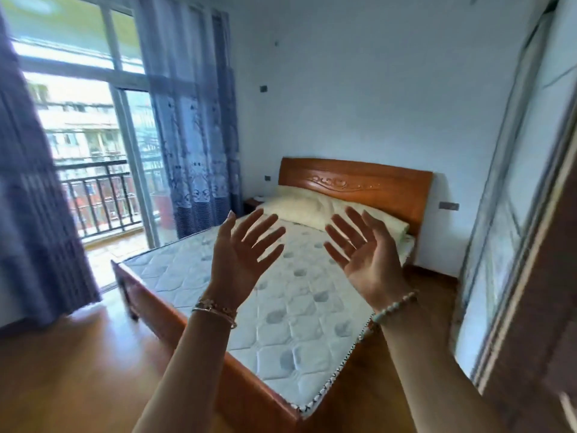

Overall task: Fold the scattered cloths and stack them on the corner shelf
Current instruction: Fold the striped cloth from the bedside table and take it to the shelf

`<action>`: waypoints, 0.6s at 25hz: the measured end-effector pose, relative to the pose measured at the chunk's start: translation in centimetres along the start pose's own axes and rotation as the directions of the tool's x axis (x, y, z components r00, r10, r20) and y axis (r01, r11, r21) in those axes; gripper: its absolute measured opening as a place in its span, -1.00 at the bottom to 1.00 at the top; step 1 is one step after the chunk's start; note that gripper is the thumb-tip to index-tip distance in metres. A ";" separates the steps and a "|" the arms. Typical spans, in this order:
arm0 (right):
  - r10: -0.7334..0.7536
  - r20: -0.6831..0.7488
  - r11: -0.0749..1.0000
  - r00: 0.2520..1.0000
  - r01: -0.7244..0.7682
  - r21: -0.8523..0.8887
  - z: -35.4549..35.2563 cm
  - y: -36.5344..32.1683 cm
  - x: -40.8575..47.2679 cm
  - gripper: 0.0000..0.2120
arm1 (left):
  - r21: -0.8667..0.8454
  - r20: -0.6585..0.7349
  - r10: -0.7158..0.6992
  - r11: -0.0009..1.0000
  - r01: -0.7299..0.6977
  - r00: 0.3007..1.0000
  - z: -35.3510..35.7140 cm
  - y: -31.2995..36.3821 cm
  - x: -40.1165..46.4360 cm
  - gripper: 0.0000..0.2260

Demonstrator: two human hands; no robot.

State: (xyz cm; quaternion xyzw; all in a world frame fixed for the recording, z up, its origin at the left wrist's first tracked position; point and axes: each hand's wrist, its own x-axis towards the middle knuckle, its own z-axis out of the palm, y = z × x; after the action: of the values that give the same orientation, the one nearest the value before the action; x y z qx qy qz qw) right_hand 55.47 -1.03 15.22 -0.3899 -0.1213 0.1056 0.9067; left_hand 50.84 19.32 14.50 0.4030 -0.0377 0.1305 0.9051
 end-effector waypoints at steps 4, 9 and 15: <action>0.114 0.100 0.990 0.988 -0.121 0.066 6.7 8.4 4.8 -0.68 | 0.022 -0.125 0.081 0.997 -0.079 0.989 -9.3 7.1 0.5 -0.60; 0.256 0.231 0.960 0.939 -0.275 0.053 16.1 20.4 10.3 -0.63 | 0.088 -0.246 0.191 0.981 -0.174 0.950 -20.5 15.7 0.8 -0.52; 0.419 0.363 0.886 0.832 -0.462 0.034 24.8 33.7 19.1 -0.49 | 0.156 -0.424 0.298 0.954 -0.255 0.855 -33.6 22.5 3.2 -0.48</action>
State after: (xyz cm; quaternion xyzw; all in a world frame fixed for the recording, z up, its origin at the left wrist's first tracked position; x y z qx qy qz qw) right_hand 62.81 43.99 9.66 -0.3272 -0.1786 0.3856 0.8440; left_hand 46.70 59.25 8.67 0.3951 0.1180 0.3491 0.8415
